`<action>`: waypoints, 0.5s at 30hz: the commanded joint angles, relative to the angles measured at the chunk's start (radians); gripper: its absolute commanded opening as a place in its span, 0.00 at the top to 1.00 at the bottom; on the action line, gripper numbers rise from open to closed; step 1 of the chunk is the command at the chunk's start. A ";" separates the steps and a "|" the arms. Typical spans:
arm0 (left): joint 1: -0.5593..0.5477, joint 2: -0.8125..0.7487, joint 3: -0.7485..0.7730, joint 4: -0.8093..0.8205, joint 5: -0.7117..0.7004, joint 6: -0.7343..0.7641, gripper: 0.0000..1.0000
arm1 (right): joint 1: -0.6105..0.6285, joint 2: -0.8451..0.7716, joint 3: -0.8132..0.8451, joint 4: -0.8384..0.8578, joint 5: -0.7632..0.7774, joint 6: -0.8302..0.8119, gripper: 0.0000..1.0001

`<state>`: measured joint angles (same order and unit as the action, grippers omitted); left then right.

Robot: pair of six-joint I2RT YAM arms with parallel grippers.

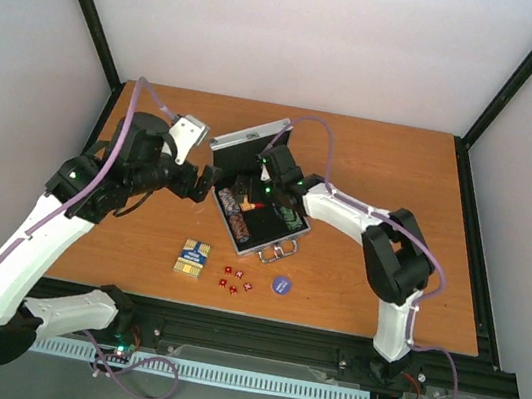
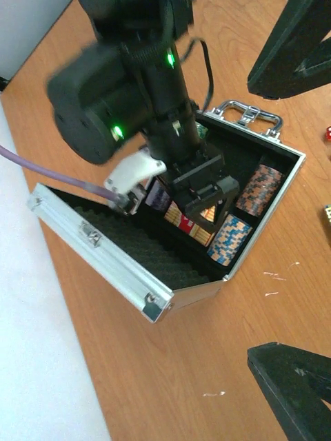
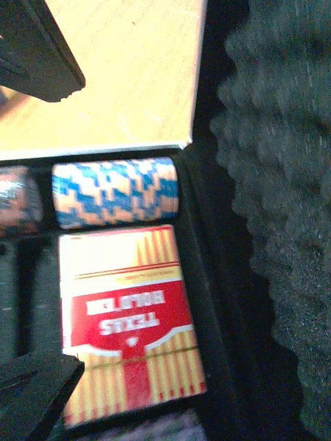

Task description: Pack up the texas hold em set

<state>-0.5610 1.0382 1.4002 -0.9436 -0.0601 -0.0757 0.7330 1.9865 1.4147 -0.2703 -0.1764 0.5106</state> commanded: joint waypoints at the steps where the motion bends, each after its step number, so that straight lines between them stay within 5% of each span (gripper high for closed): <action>1: 0.004 0.040 -0.020 -0.080 0.038 -0.029 0.00 | 0.016 -0.154 -0.054 -0.141 0.077 0.004 0.00; 9: 0.004 0.074 -0.237 -0.065 0.231 -0.144 0.01 | -0.015 -0.292 -0.080 -0.376 0.175 -0.053 0.00; 15: -0.004 0.161 -0.331 -0.028 0.266 -0.257 0.00 | -0.157 -0.375 -0.164 -0.403 0.120 -0.115 0.00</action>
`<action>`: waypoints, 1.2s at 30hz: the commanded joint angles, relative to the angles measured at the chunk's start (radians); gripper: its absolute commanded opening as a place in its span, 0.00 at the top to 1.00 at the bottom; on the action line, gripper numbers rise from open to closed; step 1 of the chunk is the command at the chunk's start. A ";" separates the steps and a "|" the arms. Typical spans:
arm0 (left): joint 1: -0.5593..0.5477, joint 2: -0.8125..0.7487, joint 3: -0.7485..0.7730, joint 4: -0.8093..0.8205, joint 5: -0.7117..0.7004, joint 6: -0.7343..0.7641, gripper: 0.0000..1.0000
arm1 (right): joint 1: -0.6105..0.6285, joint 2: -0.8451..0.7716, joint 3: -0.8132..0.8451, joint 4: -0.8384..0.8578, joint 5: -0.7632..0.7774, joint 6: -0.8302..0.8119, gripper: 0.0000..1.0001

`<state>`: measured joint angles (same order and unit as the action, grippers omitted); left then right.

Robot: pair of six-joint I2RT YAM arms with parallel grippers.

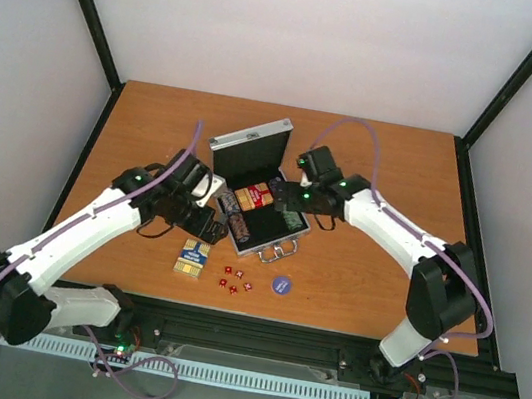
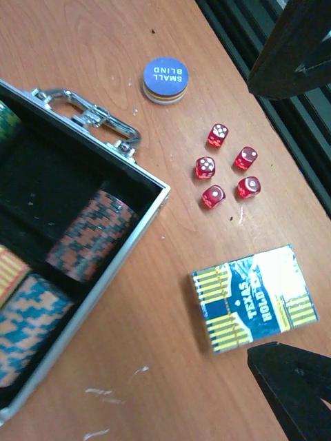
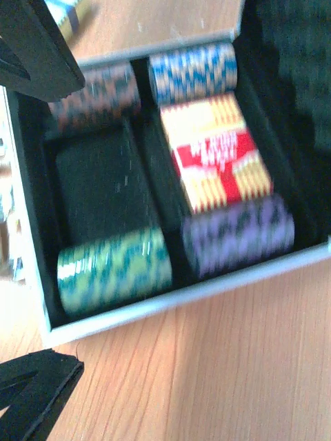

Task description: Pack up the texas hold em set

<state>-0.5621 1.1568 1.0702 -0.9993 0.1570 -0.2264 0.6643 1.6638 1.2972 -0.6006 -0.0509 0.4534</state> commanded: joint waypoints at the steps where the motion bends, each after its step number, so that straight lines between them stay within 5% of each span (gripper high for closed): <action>1: -0.002 0.070 0.001 0.026 0.050 -0.128 0.01 | -0.104 -0.059 -0.048 -0.081 -0.011 -0.072 0.00; 17: -0.009 0.177 -0.211 0.124 -0.129 -0.456 0.00 | -0.153 -0.081 -0.117 -0.117 -0.085 -0.157 0.00; 36: -0.074 0.354 -0.282 0.232 -0.196 -0.454 0.01 | -0.201 -0.145 -0.188 -0.078 -0.166 -0.182 0.00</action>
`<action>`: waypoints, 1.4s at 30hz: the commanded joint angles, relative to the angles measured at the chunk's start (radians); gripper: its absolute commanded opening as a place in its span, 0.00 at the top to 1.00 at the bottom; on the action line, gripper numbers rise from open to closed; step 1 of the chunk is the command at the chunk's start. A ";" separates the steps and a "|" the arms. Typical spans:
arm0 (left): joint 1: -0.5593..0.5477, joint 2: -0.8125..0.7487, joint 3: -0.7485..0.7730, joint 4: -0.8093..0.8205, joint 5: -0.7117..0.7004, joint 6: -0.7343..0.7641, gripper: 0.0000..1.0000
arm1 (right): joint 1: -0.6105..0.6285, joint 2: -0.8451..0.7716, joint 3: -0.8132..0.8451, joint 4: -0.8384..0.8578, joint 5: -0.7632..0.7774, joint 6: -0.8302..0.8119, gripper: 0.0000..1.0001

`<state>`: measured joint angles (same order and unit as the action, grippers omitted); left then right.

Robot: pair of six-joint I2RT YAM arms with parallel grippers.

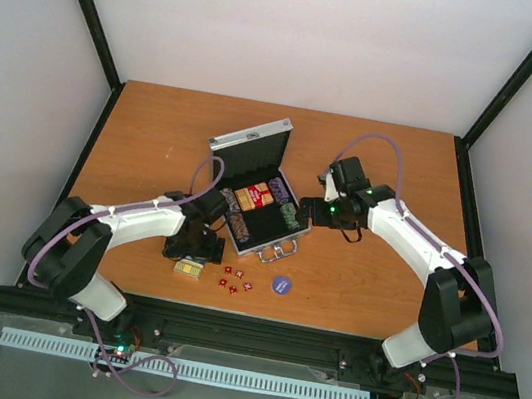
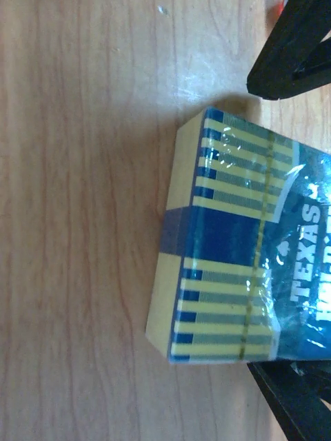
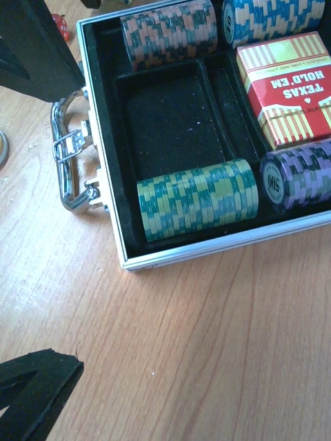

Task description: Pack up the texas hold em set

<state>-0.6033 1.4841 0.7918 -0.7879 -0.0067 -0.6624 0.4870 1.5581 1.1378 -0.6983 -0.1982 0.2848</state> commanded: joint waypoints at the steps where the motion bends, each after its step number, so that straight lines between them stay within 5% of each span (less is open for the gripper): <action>1: -0.038 0.037 -0.005 0.022 -0.035 -0.023 0.01 | -0.027 -0.044 -0.036 0.023 -0.021 -0.012 0.00; 6: -0.055 0.069 -0.014 0.024 -0.044 -0.041 0.07 | -0.039 -0.052 -0.058 0.028 -0.033 -0.014 0.00; 11: -0.056 0.062 -0.019 -0.007 -0.060 -0.048 0.29 | -0.047 -0.051 -0.061 0.031 -0.039 -0.018 0.00; 15: -0.056 0.063 -0.016 -0.017 -0.069 -0.057 0.34 | -0.050 -0.042 -0.057 0.033 -0.044 -0.021 0.00; 20: -0.056 0.038 0.016 -0.053 -0.088 -0.058 0.53 | -0.055 -0.036 -0.050 0.031 -0.046 -0.028 0.00; 30: -0.065 -0.076 0.361 -0.229 -0.151 0.095 0.51 | -0.084 -0.049 -0.065 0.039 -0.034 -0.038 0.00; 42: -0.078 0.102 0.483 0.000 0.017 0.518 0.49 | -0.145 -0.082 -0.079 0.095 0.006 -0.036 0.00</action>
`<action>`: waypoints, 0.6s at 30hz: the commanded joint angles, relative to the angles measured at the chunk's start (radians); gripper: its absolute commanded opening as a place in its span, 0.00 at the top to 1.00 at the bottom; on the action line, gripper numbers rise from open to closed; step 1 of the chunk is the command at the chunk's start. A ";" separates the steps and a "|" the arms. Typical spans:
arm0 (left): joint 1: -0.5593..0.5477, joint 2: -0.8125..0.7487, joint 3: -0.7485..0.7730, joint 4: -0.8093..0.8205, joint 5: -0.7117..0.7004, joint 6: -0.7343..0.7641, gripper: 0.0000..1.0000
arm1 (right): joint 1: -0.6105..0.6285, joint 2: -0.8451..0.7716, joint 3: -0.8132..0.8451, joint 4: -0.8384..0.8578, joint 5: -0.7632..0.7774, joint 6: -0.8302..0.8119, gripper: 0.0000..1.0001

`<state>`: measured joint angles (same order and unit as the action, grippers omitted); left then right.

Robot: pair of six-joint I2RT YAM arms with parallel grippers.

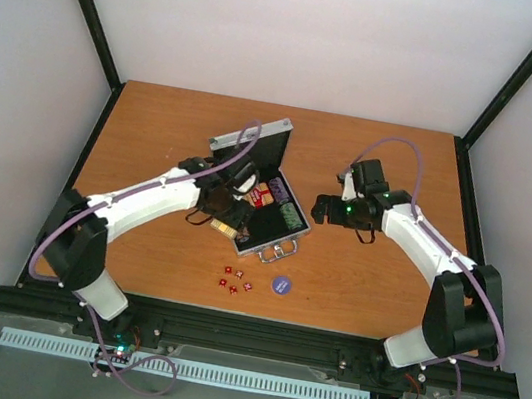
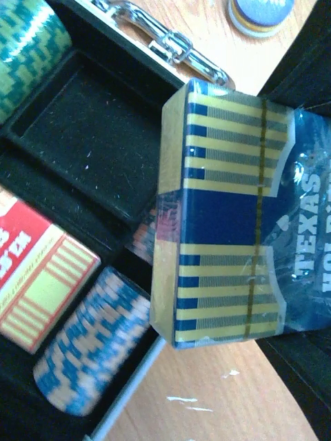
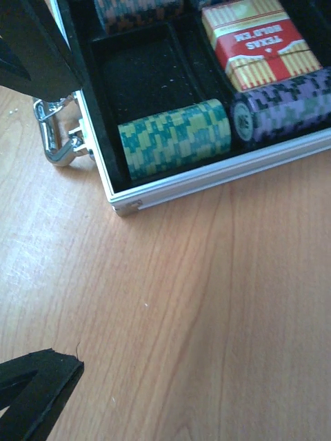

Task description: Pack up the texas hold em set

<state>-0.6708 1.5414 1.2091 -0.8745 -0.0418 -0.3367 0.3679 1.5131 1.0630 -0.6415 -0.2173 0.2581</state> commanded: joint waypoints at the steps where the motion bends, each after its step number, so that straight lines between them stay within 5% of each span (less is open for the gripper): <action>1: -0.010 0.063 0.083 0.094 0.042 0.222 0.46 | -0.028 -0.037 -0.003 0.041 0.029 -0.013 0.00; 18: -0.064 0.353 0.325 0.117 -0.007 0.541 0.42 | -0.107 -0.036 -0.036 0.080 0.020 -0.023 0.00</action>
<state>-0.7151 1.8801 1.5093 -0.7773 -0.0299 0.1074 0.2893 1.5009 1.0420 -0.5816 -0.1967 0.2501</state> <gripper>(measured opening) 0.713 1.000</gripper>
